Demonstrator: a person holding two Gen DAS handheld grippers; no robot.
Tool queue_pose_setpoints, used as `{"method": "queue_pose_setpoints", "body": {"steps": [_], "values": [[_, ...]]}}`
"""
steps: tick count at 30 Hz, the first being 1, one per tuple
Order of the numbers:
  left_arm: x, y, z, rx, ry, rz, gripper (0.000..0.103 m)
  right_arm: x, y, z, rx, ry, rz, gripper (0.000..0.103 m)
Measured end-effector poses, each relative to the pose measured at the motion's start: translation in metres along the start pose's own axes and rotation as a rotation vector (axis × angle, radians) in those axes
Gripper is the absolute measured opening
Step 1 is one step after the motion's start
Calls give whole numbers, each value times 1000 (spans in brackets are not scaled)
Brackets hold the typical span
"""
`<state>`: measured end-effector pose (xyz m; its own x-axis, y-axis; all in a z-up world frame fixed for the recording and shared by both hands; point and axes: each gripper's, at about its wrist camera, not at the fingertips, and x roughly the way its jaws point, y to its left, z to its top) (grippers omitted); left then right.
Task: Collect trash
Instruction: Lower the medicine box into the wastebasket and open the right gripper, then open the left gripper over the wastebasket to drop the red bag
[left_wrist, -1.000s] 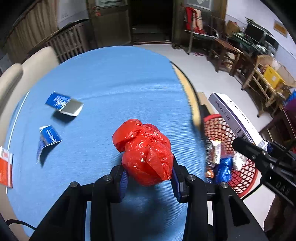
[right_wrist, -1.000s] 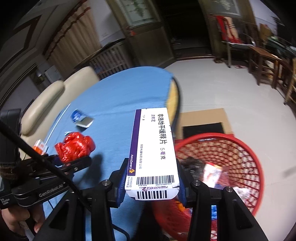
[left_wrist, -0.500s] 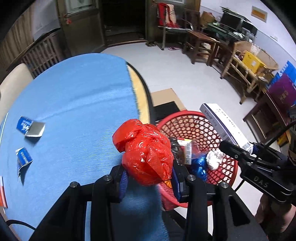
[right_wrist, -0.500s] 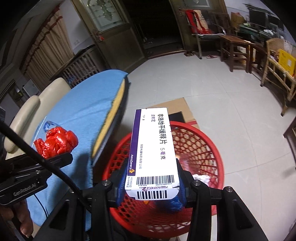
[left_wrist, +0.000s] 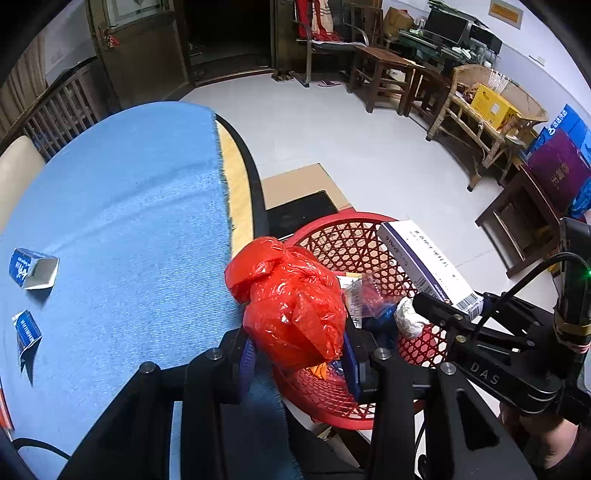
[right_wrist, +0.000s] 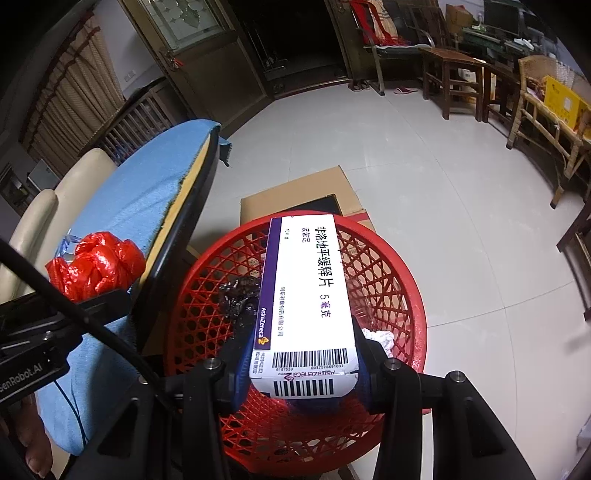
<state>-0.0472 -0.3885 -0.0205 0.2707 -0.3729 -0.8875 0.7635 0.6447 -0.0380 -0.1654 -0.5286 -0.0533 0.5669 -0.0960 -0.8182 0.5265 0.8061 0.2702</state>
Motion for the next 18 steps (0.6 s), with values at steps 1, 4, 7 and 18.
{"method": "queue_pose_setpoints", "body": {"steps": [1,4,7,18], "values": [[1,-1,1,3,1,-3,41,1,-1,0,3,3,-1,47],[3,-5,2,9,3,-8,41,2,-3,0,10,7,-5,47],[5,-7,4,15,5,-13,41,4,-6,-1,14,11,-8,47],[13,-18,7,44,17,-30,41,5,-17,-3,64,21,-21,65]]}}
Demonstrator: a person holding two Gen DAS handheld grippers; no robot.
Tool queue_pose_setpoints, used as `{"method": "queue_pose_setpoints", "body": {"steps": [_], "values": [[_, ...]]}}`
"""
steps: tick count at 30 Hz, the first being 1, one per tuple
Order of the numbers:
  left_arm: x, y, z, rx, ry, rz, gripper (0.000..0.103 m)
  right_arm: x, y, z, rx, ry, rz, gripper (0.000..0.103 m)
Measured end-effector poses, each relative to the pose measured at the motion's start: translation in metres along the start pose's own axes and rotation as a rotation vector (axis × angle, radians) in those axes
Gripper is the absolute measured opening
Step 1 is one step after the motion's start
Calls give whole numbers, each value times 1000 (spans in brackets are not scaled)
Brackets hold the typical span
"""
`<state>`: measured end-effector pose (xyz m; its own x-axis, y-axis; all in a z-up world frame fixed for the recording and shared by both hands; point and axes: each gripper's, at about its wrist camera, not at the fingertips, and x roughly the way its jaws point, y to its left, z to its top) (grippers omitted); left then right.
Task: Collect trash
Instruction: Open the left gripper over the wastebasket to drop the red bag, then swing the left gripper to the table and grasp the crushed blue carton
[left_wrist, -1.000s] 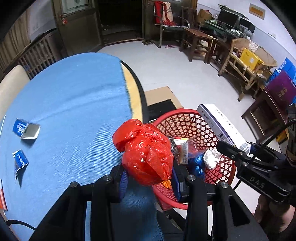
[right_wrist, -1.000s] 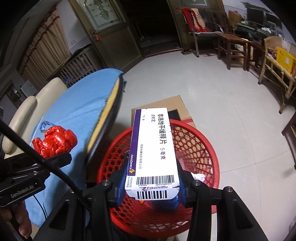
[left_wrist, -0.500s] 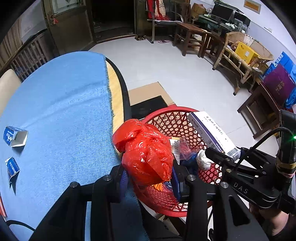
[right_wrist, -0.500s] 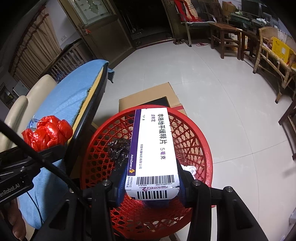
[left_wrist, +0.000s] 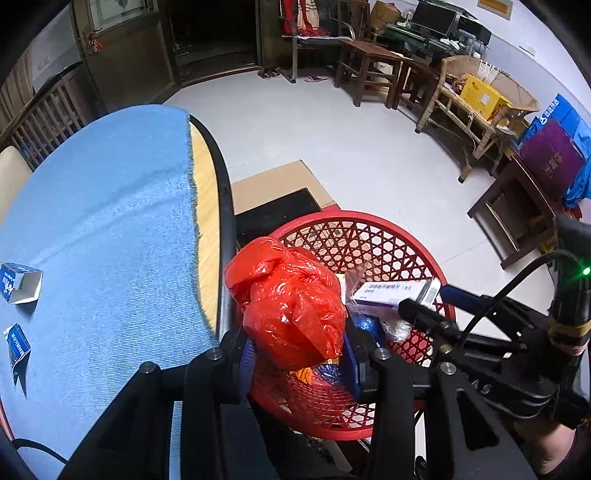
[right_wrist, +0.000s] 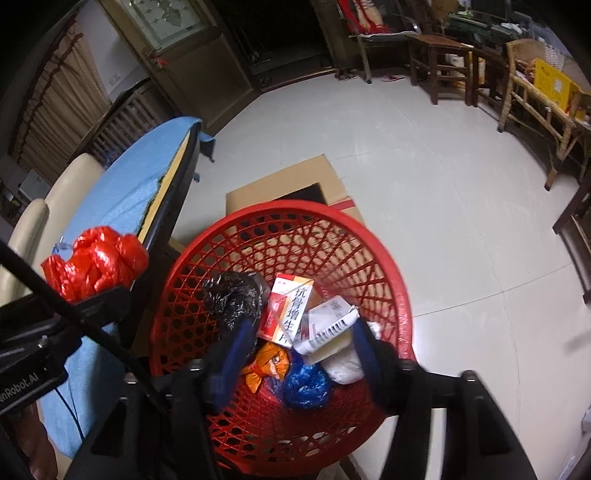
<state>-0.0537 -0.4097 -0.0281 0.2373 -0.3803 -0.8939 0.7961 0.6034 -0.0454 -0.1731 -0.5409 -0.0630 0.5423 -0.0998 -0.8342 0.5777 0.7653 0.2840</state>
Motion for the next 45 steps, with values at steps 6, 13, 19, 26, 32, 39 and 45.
{"method": "queue_pose_setpoints", "body": {"steps": [6,13,19,26,32,39,45], "values": [[7,-4,1,-1,11,-52,46,-19,-14,6,64,-65,-21,66],[0,-3,2,-16,12,-97,74,-50,-27,16,122,-164,-39,66],[-23,40,-4,-114,-41,-77,74,-57,-20,24,114,-178,-37,66],[-43,125,-33,-306,-78,39,74,-44,22,30,32,-157,9,66],[-58,201,-66,-492,-113,119,74,-29,80,31,-87,-124,62,66],[-65,294,-89,-701,-156,207,75,-20,139,22,-212,-96,106,66],[-38,346,-80,-758,-105,206,77,-13,167,14,-263,-69,110,66]]}}
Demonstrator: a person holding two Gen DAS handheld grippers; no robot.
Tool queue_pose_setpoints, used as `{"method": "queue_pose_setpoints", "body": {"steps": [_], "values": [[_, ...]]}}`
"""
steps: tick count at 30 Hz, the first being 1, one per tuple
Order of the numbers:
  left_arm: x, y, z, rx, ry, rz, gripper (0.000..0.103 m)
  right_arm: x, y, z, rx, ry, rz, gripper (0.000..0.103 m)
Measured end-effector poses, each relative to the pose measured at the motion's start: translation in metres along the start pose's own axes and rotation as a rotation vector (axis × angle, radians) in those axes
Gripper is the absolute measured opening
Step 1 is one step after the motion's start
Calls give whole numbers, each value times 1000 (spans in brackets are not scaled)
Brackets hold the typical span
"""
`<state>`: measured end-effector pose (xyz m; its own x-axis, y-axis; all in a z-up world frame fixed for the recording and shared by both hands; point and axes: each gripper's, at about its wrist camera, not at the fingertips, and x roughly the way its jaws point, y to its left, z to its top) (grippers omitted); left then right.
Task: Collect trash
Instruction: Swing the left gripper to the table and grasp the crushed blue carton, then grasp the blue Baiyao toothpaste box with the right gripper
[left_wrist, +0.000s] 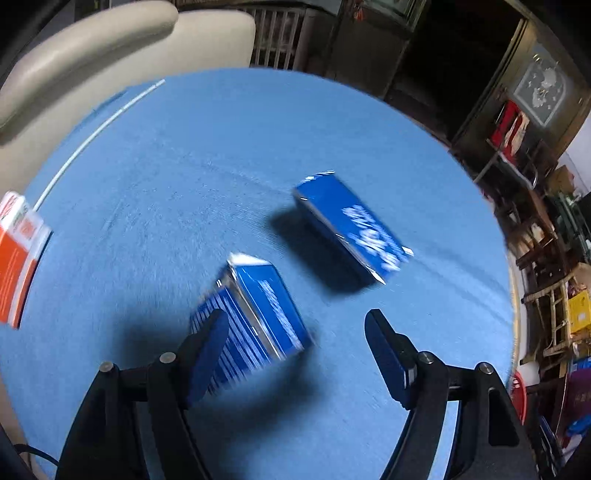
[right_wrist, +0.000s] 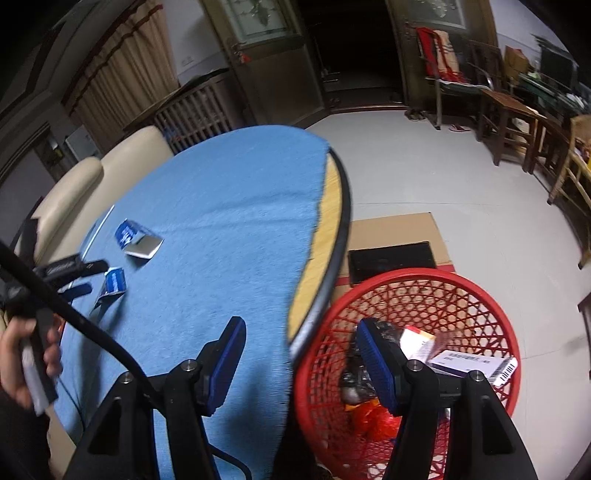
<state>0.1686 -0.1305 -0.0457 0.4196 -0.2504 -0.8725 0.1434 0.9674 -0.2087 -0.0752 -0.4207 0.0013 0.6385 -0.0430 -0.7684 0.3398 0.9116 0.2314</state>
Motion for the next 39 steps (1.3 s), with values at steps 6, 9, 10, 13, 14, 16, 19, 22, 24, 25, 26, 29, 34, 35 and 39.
{"method": "queue_pose_setpoints", "body": {"steps": [6,9,10,13,14,16,19,22,24,25,26,29,34,35,39], "values": [[36,8,14,49,66,55,84,4,15,0,-30,16,-4,66],[46,-2,6,116,84,76,87,9,20,2,-36,30,-3,66],[47,-5,3,140,71,91,87,13,24,4,-43,35,1,66],[45,-5,-2,144,31,99,77,19,38,8,-71,38,19,66],[43,-1,-2,135,27,86,75,22,44,10,-83,38,27,66],[38,10,1,88,26,30,63,26,56,13,-106,37,44,66],[35,35,9,55,25,-5,56,36,74,21,-143,39,66,66],[26,45,6,43,20,-14,39,45,96,31,-191,33,96,66],[25,48,5,44,25,-23,39,55,115,41,-236,37,115,66],[24,50,3,56,28,-29,40,60,124,46,-256,44,124,66],[22,55,0,59,28,-30,40,65,132,50,-272,47,133,66],[17,66,-6,60,40,-44,40,76,159,63,-322,44,162,66],[4,75,-10,207,45,-157,66,82,182,63,-338,50,208,67],[-3,77,-15,260,36,-165,73,83,183,60,-338,59,211,67],[-20,62,-21,600,31,-170,77,89,182,45,-332,102,209,67]]}}
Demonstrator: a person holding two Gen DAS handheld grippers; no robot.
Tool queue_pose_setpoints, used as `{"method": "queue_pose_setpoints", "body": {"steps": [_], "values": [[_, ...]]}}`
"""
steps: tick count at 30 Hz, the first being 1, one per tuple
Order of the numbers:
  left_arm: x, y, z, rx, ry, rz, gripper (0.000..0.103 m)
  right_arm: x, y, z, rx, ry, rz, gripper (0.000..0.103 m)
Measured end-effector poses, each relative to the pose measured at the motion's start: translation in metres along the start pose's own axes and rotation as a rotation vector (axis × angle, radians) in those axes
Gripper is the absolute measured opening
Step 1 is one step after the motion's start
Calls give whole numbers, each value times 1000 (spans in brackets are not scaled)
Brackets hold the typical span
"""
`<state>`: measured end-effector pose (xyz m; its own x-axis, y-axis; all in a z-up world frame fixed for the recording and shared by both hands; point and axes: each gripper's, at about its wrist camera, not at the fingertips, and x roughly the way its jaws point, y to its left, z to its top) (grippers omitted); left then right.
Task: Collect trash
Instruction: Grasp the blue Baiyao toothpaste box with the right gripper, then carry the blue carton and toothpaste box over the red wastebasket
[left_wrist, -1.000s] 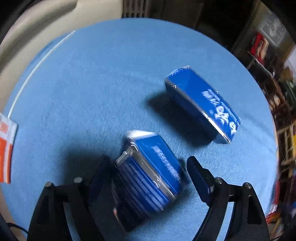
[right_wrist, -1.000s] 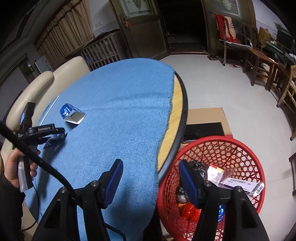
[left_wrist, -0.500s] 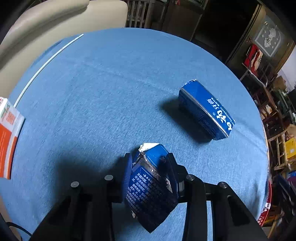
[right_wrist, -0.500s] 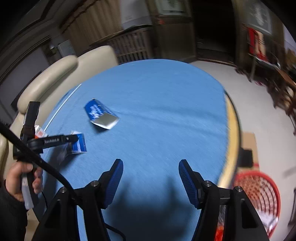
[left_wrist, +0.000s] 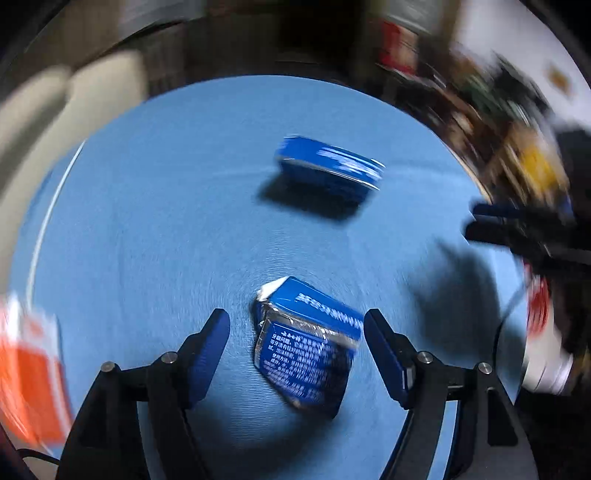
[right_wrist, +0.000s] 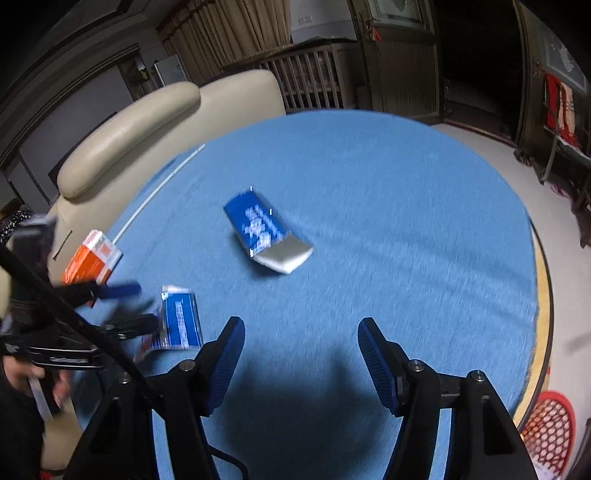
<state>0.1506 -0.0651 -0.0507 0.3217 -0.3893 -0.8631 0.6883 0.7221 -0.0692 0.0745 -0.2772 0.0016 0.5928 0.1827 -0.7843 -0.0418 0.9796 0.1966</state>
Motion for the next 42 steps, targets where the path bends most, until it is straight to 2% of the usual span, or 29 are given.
{"method": "queue_pose_setpoints", "body": {"steps": [3,5,10,12,13,14,17,18,19,24,27,30,32,34,36,37,39,42], "values": [[9,-18,10,164,51,-33,82,1,-4,-8,21,15,-4,67],[17,-19,14,219,77,-35,82,2,-7,-10,33,20,-9,67],[39,-25,24,248,150,-99,82,-1,-6,-3,24,5,-24,67],[52,-28,15,260,191,-77,82,-1,-5,3,16,-3,-30,67],[57,-31,12,271,195,-68,87,-1,-5,6,13,-8,-31,67],[56,-30,11,271,175,-61,88,0,-4,10,11,-15,-28,67],[53,-24,12,180,152,-89,86,3,1,22,-5,-33,-20,67],[50,-22,12,150,137,-66,73,5,3,26,-13,-36,-16,67],[48,-19,12,124,133,-37,73,8,6,30,-21,-38,-12,67],[36,-10,-2,-40,87,11,73,40,21,64,-70,-23,8,67],[26,-9,-15,-138,82,32,73,63,39,81,-147,-4,18,67],[18,-14,-23,-189,82,65,73,91,59,86,-257,41,-23,67],[13,-16,-24,-243,72,70,73,111,65,85,-306,85,-82,67],[6,-17,-30,-278,61,80,73,124,58,84,-278,124,-98,52],[-1,-16,-34,-320,53,88,73,118,52,85,-245,110,-93,47],[-5,-18,-37,-340,52,98,73,109,47,84,-212,115,-46,46],[-11,-14,-40,-377,46,122,73,89,42,80,-209,75,-60,46],[-21,-17,-43,-435,38,157,73,63,29,68,-149,51,-22,46]]}}
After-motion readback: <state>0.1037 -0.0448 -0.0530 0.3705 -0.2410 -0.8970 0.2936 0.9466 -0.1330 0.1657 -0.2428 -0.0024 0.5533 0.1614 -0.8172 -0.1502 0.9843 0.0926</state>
